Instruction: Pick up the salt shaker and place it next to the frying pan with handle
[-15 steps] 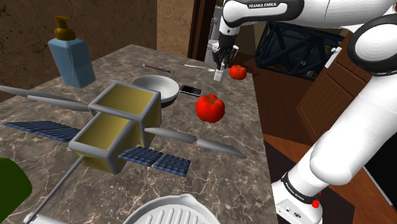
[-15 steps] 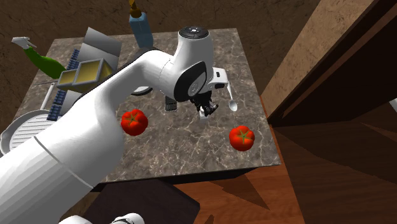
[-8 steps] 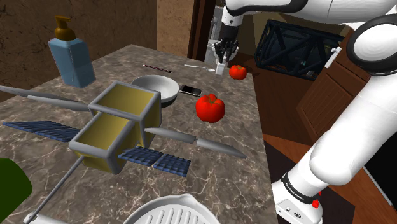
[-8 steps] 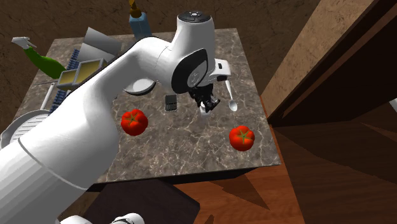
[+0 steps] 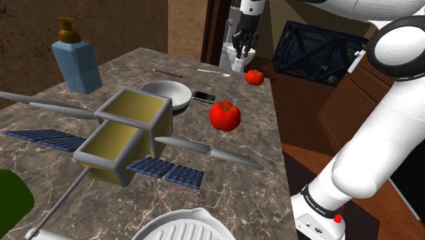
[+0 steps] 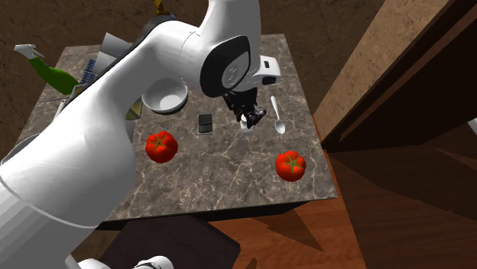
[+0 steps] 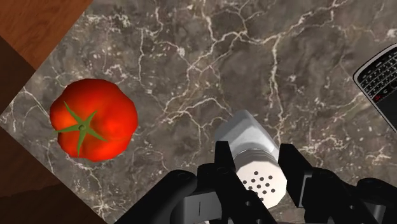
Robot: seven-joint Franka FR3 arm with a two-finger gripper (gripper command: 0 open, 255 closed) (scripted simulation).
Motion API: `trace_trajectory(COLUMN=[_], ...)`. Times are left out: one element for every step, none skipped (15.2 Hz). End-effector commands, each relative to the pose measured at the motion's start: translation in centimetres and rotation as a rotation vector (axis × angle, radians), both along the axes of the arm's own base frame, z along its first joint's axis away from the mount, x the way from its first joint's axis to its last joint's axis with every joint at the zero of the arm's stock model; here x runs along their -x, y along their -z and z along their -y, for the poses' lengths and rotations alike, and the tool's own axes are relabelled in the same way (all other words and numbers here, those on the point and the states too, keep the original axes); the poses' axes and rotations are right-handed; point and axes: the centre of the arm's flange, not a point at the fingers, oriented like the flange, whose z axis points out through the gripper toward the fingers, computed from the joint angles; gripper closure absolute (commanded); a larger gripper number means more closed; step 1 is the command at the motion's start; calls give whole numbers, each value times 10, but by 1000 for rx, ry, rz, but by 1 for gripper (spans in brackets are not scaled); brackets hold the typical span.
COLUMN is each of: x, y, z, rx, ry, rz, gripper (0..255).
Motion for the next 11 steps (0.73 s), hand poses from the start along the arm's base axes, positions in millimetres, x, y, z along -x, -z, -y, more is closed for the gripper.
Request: trace_trajectory(x=[0,0,0,0,0,0,0,0,0,0,0], y=[-10,-15,-21,-26,-31,-37,-42,-47,-52,-58,-59], z=[0,0,0,0,0,0,0,0,0,0,0], rx=[0,0,0,0,0,0,0,0,0,0,0], ry=[0,0,0,0,0,0,0,0,0,0,0], rz=[0,0,0,0,0,0,0,0,0,0,0], gripper=[255,255,255,255,255,255,255,255,255,255,255])
